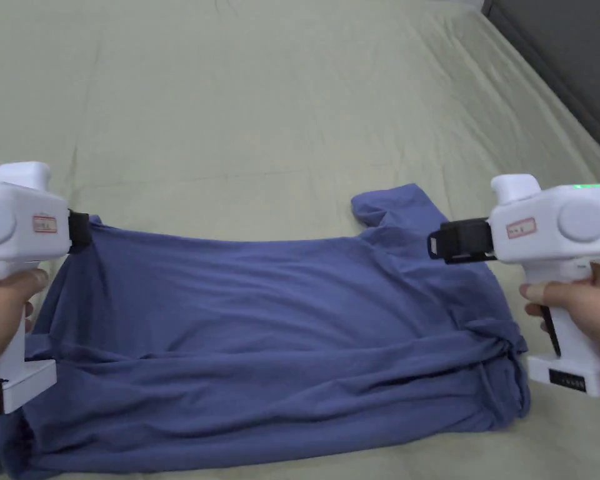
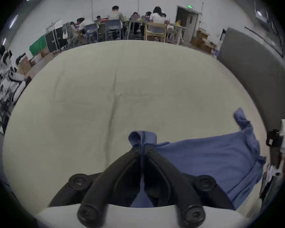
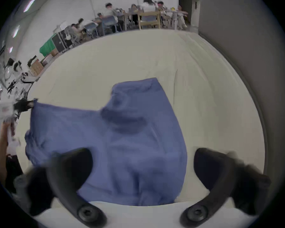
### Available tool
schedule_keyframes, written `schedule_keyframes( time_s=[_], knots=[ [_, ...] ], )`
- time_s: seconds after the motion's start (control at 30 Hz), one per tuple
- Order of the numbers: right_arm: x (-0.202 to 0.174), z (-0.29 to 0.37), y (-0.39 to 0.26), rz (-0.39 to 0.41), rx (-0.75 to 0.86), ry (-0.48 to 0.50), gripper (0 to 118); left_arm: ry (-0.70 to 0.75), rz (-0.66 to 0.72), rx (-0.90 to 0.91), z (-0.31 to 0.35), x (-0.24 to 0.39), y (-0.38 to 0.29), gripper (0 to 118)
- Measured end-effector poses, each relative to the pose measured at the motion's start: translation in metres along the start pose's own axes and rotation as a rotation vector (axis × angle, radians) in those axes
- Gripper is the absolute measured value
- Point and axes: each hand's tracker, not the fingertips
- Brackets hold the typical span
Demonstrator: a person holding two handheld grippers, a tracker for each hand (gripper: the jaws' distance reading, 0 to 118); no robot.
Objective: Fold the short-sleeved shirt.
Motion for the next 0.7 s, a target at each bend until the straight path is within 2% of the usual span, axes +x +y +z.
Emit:
schedule_keyframes(
  time_s=[0.03,0.1,0.23,0.27,0.33,0.37,0.4,0.43,0.47,0.5,0.53,0.6,0.7],
  knots=[
    [0.005,-0.011,0.025,-0.010,-0.031,-0.012,113,0.008,-0.011,0.000,0.003,-0.001,0.000,0],
    [0.010,-0.035,0.049,-0.026,-0.106,-0.050,117,0.023,-0.031,0.013,0.010,0.000,-0.005,0],
    [0.020,-0.085,0.024,-0.089,-0.223,-0.107,116,0.030,-0.034,0.004,0.011,-0.005,-0.013,0],
    [0.021,-0.088,0.023,-0.118,-0.220,-0.122,110,0.032,-0.034,0.003,0.009,-0.007,-0.015,0],
    [0.023,-0.093,0.020,-0.126,-0.214,-0.128,75,0.038,-0.034,-0.007,0.005,-0.009,-0.016,0],
    [0.021,-0.092,0.018,-0.087,-0.221,-0.207,73,0.043,-0.035,-0.013,0.002,-0.010,-0.017,0],
    [0.019,-0.089,0.019,-0.074,-0.209,-0.155,65,0.043,-0.033,-0.016,0.001,-0.010,-0.018,0],
    [0.011,-0.079,0.025,-0.045,-0.217,-0.162,45,0.042,-0.028,-0.018,0.000,-0.011,-0.019,0],
    [0.007,-0.073,0.028,-0.003,-0.203,-0.165,8,0.036,-0.020,-0.018,0.001,-0.011,-0.018,0],
    [0.004,-0.066,0.030,0.002,-0.171,-0.133,4,0.030,-0.012,-0.016,0.001,-0.010,-0.018,0],
    [0.001,-0.058,0.031,0.018,-0.135,-0.148,4,0.026,-0.006,-0.016,0.002,-0.010,-0.019,0],
    [-0.004,-0.039,0.032,0.065,-0.089,-0.093,4,0.030,-0.008,-0.007,0.005,-0.009,-0.017,0],
    [-0.015,-0.007,0.030,0.135,-0.039,-0.101,4,0.001,-0.007,0.018,0.022,-0.011,-0.016,0]
  ],
)
